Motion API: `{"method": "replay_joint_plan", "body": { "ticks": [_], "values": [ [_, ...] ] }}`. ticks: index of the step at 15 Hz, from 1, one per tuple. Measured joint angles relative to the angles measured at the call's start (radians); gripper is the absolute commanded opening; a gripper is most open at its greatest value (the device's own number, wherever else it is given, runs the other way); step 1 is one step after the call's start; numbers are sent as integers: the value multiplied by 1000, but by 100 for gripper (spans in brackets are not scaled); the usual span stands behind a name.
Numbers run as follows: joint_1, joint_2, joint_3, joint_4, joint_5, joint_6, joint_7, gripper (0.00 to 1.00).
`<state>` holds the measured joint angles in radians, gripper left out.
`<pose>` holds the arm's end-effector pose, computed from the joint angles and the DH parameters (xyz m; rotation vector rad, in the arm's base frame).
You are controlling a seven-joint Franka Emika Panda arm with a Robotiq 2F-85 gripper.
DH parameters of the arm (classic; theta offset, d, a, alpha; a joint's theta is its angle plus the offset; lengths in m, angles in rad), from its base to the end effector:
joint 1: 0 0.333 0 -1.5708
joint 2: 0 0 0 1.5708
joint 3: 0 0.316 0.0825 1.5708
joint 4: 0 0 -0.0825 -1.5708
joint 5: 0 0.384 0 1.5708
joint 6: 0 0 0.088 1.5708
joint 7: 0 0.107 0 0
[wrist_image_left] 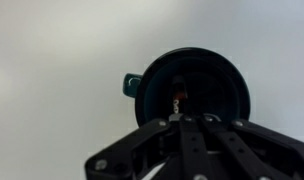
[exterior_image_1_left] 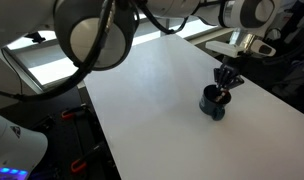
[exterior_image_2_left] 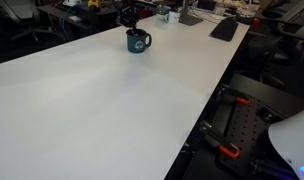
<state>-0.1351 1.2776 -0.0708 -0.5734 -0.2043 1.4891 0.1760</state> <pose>0.7491 -0.1506 0.1919 2.7847 -0.4542 -0.5140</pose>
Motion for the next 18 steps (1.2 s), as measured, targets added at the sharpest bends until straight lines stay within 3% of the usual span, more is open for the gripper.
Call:
{"method": "replay_joint_plan", "body": {
  "ticks": [1,2,4,5,7,8,9,11,15,18],
  "values": [
    [-1,3,1,0,0,0,-2,26],
    [-1,5,2,0,0,0,-5,27],
    [-1,6,3,0,-1,0,-11,40],
    [-1,7,3,0,-2,1,-11,24],
    [-1,10,3,0,-2,1,-11,38],
    [-1,10,2,0,-2,1,-11,40],
    [-2,10,2,0,-2,1,-11,65],
    [-2,10,2,0,-2,1,-11,73],
    [-2,9,7,9,0,1,-11,100],
    [-1,9,10,13,0,1,-11,100]
  ]
}}
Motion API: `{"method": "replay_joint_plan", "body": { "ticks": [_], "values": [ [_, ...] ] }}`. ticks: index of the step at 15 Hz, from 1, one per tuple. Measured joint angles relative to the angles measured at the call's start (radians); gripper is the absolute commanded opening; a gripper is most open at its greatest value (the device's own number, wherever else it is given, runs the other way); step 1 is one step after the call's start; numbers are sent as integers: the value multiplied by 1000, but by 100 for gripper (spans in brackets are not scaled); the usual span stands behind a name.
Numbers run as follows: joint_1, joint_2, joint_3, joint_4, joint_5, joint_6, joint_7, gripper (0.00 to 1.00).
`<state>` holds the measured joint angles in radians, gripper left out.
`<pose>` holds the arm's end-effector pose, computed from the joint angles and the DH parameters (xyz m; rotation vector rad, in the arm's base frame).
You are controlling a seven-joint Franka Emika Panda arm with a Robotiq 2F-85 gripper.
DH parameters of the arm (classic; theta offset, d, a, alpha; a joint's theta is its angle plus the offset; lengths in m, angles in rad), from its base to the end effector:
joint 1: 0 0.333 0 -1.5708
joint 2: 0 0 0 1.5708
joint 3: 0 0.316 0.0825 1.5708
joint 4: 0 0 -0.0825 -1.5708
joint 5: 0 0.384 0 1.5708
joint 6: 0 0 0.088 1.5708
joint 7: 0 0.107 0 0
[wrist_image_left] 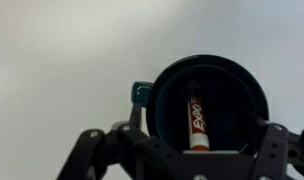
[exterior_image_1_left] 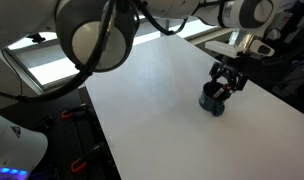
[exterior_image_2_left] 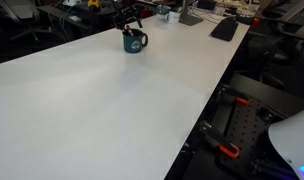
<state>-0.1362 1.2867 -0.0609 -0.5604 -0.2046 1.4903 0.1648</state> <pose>0.7504 -0.1478 0.1903 2.7992 -0.4349 -0.5103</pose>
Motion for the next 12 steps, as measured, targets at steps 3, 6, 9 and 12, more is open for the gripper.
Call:
{"method": "replay_joint_plan", "body": {
  "ticks": [3,6,9,12],
  "values": [
    [0,0,1,0,0,-1,0,100],
    [0,1,1,0,0,-2,0,100],
    [-1,1,1,0,1,-2,0,100],
    [-3,-3,3,10,10,-2,0,100]
  ]
}}
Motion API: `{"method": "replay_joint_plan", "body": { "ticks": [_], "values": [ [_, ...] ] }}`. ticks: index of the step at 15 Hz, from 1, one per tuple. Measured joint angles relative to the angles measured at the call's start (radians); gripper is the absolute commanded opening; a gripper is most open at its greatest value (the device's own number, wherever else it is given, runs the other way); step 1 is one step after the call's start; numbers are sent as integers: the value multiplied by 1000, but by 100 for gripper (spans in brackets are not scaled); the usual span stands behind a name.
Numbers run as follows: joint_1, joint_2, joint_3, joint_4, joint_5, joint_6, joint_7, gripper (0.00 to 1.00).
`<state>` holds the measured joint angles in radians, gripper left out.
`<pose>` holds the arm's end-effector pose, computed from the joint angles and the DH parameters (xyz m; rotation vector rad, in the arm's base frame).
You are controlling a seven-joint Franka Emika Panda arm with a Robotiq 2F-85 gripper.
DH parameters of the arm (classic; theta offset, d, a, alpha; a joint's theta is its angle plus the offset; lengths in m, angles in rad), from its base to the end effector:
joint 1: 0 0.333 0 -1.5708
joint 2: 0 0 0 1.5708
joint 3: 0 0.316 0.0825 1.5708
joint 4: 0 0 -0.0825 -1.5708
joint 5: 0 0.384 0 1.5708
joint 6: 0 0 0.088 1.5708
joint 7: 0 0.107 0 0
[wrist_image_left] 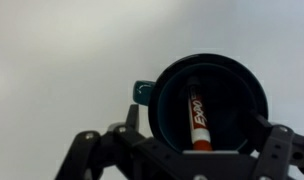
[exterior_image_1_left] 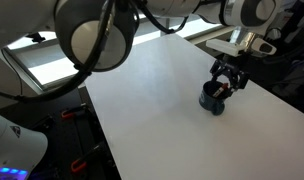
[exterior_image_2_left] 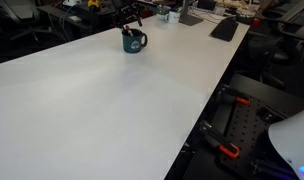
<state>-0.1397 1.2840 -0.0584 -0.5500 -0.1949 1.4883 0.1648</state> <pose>0.7519 -0.1486 0.1964 2.8130 -0.4438 -0.4971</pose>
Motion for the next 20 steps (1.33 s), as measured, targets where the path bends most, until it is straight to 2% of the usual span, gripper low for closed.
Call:
{"method": "replay_joint_plan", "body": {
  "ticks": [7,20],
  "values": [
    [-13,-30,33,55,52,0,-1,100],
    [-29,-5,66,55,53,0,-24,100]
  ]
}}
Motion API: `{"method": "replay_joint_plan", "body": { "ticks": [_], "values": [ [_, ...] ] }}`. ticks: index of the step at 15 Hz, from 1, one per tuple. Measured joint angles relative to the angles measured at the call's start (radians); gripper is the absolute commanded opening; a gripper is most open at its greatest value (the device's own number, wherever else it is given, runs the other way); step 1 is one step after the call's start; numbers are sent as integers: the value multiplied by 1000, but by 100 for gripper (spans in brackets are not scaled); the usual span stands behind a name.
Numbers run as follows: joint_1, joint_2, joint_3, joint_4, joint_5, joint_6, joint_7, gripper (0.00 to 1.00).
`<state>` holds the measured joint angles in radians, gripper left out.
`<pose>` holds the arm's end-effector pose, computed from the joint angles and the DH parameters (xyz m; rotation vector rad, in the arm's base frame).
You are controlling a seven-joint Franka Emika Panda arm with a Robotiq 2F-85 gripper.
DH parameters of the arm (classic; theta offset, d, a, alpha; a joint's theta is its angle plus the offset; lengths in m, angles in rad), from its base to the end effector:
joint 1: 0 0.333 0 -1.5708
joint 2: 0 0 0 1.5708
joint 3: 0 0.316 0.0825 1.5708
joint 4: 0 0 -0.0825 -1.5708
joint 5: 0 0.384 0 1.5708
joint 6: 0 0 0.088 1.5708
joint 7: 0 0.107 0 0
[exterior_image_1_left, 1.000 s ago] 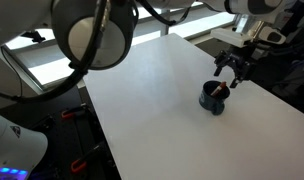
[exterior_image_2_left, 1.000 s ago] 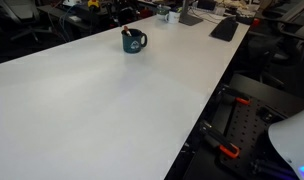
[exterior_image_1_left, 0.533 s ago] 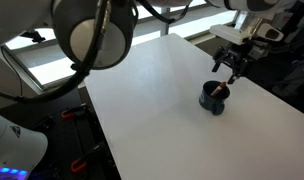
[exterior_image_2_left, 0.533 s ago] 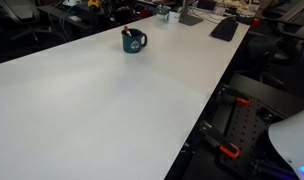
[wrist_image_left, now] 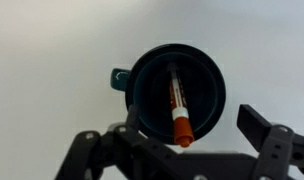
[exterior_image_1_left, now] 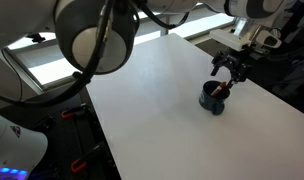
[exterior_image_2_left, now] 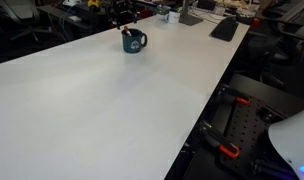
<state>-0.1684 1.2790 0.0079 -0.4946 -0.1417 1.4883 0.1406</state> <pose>0.7605 -0.1430 0.2219 2.9476 -0.4410 -0.4304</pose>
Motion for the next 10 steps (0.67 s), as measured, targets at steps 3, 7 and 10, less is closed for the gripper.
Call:
{"method": "replay_joint_plan", "body": {
  "ticks": [3,7,10],
  "values": [
    [-9,3,0,0,0,0,0,100],
    [-11,29,-20,44,21,-17,0,65],
    [-12,57,-26,78,36,-23,0,42]
  ]
}}
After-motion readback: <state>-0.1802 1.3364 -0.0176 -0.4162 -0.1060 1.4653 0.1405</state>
